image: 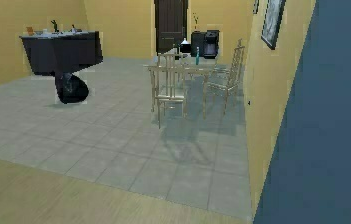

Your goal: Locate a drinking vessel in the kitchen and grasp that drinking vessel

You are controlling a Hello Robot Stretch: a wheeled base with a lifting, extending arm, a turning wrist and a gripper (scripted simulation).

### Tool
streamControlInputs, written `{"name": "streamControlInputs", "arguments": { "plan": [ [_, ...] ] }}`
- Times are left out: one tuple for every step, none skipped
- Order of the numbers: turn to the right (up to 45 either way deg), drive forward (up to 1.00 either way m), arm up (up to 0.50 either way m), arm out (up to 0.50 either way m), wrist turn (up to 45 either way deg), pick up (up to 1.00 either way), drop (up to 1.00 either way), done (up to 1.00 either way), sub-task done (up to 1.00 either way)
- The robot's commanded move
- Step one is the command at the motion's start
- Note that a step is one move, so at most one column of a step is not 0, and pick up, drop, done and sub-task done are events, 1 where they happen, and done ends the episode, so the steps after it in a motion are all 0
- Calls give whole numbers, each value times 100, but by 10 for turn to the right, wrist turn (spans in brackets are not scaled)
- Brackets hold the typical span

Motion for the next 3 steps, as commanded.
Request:
{"name": "streamControlInputs", "arguments": {
  "plan": [
    [60, 0, 0, 0, 0, 0, 0, 0, 0],
    [0, 100, 0, 0, 0, 0, 0, 0, 0],
    [30, 0, 0, 0, 0, 0, 0, 0, 0]
  ]
}}
